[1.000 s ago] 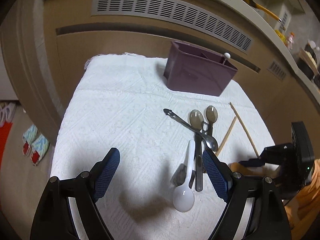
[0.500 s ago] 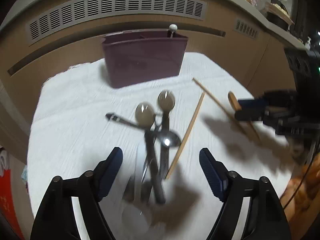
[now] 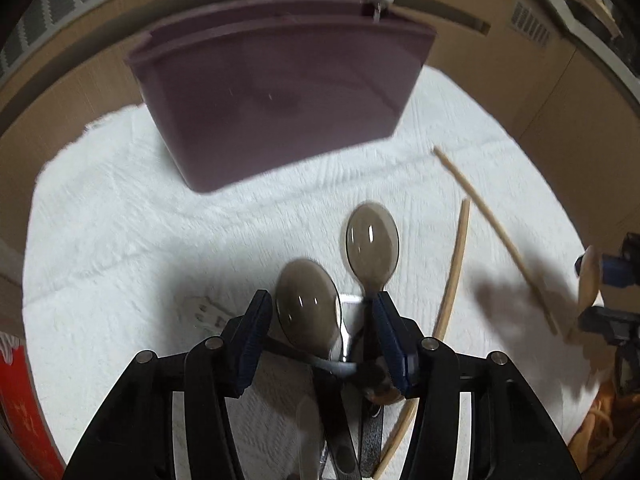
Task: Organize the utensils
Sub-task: 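Grasp and lift a silver spoon with the left gripper while the right lifts the wooden spoon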
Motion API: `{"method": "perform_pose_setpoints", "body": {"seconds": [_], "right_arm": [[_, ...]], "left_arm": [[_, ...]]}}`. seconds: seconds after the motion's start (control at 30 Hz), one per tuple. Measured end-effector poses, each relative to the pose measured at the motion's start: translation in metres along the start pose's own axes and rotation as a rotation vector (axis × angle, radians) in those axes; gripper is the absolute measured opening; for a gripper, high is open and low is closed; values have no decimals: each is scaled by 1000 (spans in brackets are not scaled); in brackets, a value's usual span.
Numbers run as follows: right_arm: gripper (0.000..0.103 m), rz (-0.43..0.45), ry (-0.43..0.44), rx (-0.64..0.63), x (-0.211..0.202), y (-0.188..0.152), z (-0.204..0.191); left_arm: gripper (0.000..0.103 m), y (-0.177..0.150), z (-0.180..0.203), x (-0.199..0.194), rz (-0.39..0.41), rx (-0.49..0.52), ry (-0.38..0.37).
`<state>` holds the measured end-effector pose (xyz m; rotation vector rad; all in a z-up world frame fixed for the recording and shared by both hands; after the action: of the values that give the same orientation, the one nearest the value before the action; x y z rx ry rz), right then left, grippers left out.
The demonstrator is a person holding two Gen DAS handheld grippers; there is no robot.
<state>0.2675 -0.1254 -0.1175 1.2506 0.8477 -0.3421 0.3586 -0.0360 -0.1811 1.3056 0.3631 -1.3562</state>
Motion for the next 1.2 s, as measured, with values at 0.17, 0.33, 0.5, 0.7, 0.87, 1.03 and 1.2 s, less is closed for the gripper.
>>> {"method": "perform_pose_setpoints", "body": {"seconds": [0.17, 0.33, 0.5, 0.7, 0.87, 1.03, 1.2], "right_arm": [[27, 6, -6, 2, 2, 2, -3], [27, 20, -14, 11, -4, 4, 1], [27, 46, -27, 21, -19, 7, 1], [27, 90, -9, 49, -45, 13, -2], [5, 182, -14, 68, -82, 40, 0], [6, 216, -53, 11, -97, 59, -1], [16, 114, -20, -118, -61, 35, -24]], "left_arm": [[50, 7, -2, 3, 1, -36, -34], [33, -3, -1, -6, 45, -83, -18], [33, -24, 12, -44, 219, -84, 55], [33, -40, 45, -128, 475, -29, 91], [33, -27, 74, -202, 649, 45, 98], [33, -17, 91, -243, 734, 93, 103], [33, -22, 84, -246, 732, 71, 112]]}}
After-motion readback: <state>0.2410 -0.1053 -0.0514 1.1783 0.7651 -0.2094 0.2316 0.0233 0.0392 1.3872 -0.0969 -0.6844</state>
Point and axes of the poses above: each gripper's, at about its wrist camera, not at the fingertips, and x roughly the way its jaws point, z to its right, y to its top, the point moved 8 cm from there along x, roughly the way its jaws point, and after that the axes turned 14 degrees about -y, right-handed, at the moved point
